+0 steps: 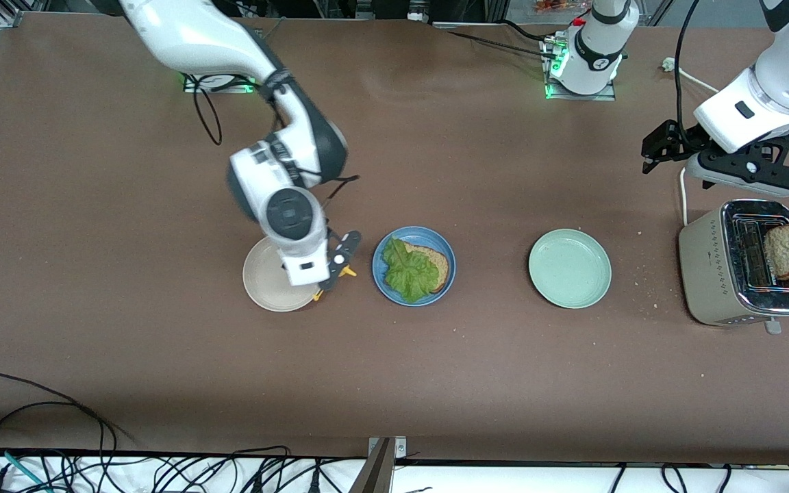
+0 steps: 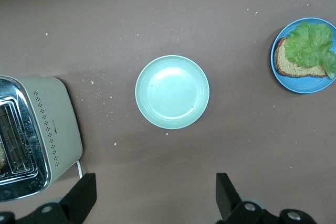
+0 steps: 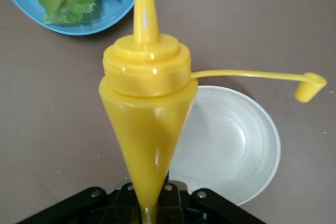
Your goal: Make sandwich in blue plate with both arms
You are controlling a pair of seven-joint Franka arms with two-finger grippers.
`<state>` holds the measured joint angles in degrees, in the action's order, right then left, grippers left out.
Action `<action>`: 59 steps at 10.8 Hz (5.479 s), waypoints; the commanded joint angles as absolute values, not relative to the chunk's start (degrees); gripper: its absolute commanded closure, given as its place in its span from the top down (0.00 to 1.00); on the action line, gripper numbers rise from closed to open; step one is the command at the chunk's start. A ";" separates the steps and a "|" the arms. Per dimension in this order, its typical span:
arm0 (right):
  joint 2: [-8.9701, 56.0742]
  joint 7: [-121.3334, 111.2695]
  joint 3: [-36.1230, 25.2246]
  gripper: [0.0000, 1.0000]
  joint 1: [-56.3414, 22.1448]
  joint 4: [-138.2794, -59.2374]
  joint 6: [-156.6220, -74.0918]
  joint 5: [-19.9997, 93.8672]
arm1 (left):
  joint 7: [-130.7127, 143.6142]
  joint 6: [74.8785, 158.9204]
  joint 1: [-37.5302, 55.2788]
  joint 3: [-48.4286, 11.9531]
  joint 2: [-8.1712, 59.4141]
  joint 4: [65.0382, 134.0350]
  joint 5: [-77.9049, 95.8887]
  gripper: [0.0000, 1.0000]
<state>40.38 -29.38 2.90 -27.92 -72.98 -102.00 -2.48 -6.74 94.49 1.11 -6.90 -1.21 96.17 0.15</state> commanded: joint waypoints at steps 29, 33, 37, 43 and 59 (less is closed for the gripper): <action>68.03 -113.20 34.28 0.80 33.40 -69.08 -96.77 21.27 | -26.89 98.17 -26.54 -5.10 28.48 82.09 -8.52 0.00; 66.80 -114.52 33.93 1.00 33.92 -69.08 -96.77 21.10 | -26.98 86.52 -26.55 -5.71 24.87 75.18 -8.18 0.00; 64.95 -114.52 33.14 1.00 34.36 -69.08 -95.98 19.43 | -26.90 74.74 -24.26 -13.33 23.65 68.82 -7.91 0.00; 56.80 -114.96 28.05 1.00 33.57 -69.96 -95.10 18.63 | -24.36 73.21 -18.30 -26.98 29.50 70.66 5.91 0.00; 18.91 -29.49 2.21 1.00 3.01 -76.46 -86.40 13.36 | -20.30 111.01 1.32 -26.46 56.87 73.30 44.30 0.03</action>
